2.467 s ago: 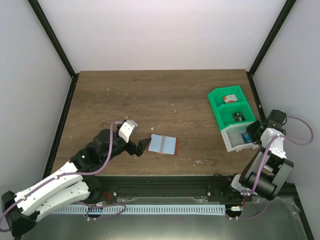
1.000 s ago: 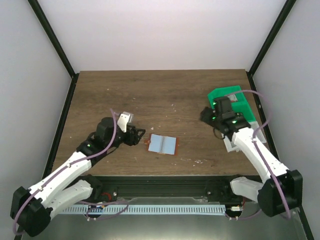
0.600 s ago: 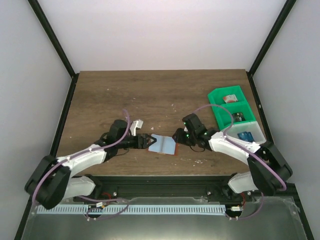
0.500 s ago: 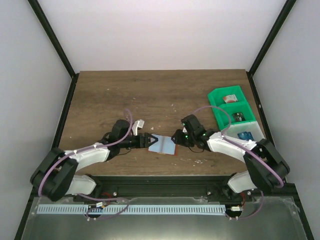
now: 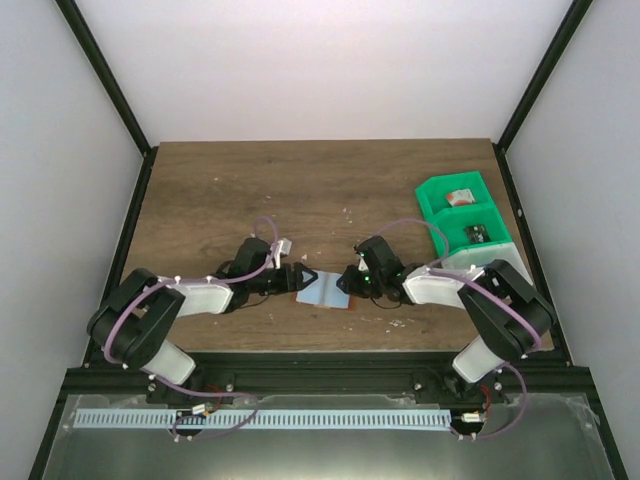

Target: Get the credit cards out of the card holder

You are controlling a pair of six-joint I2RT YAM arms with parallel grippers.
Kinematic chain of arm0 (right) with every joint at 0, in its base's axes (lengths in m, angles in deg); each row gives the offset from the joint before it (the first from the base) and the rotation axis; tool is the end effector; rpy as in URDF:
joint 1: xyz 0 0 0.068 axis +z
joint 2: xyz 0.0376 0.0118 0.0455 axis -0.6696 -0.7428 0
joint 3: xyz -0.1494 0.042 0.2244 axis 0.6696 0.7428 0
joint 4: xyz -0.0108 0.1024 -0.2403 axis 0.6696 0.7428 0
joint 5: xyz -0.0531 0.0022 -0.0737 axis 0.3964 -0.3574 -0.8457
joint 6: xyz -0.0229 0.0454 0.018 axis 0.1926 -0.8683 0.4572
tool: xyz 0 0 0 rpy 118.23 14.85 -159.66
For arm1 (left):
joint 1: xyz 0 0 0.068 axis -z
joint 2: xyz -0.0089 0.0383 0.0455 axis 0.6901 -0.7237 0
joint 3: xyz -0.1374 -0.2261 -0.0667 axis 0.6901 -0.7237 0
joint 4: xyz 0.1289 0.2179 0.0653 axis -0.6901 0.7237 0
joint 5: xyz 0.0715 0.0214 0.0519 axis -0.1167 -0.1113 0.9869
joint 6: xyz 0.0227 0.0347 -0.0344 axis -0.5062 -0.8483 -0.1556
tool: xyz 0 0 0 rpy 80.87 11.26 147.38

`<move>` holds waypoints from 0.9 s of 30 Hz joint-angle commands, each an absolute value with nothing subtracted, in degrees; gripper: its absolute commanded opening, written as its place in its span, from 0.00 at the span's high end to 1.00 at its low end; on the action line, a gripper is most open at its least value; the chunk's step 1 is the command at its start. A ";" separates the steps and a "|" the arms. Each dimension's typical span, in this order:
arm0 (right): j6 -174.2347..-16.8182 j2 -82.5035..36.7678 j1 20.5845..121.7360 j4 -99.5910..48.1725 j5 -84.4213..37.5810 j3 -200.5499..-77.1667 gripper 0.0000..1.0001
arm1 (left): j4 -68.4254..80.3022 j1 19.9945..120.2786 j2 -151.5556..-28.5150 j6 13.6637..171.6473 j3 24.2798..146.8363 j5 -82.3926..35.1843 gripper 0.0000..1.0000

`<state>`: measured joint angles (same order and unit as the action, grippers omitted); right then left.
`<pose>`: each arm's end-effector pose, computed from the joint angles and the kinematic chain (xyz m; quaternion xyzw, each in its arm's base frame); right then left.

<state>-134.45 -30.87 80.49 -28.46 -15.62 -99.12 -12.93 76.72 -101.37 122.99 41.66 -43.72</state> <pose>0.2123 0.1807 0.1331 0.0146 0.9352 0.3155 0.1603 0.2152 -0.1604 0.1356 0.0411 0.8753 -0.4354 0.2064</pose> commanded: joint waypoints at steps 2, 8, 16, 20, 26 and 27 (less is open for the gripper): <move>-132.10 -33.94 81.07 -29.59 -19.24 -98.40 0.82 | -18.20 76.63 -105.34 124.20 40.58 -44.46 0.23; -126.67 -36.70 80.97 -30.63 -21.94 -100.00 0.84 | -25.27 77.63 -109.36 129.92 40.52 -51.69 0.27; -126.15 -38.60 80.96 -33.07 -21.67 -99.24 0.84 | -25.44 79.30 -109.67 131.61 40.38 -50.96 0.28; -124.08 -38.50 80.88 -31.86 -23.73 -99.87 0.84 | -20.73 78.76 -106.20 130.03 40.47 -47.10 0.27; -122.20 -32.90 80.92 -24.33 -23.48 -103.75 0.79 | -7.85 75.94 -96.85 124.51 43.68 -40.53 0.23; -122.30 -30.77 80.92 -22.77 -22.89 -103.97 0.76 | -4.69 75.90 -94.46 122.99 44.88 -38.89 0.22</move>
<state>-124.17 -35.43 80.84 -33.13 -20.27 -102.05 -15.09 76.85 -101.30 128.49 41.16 -45.23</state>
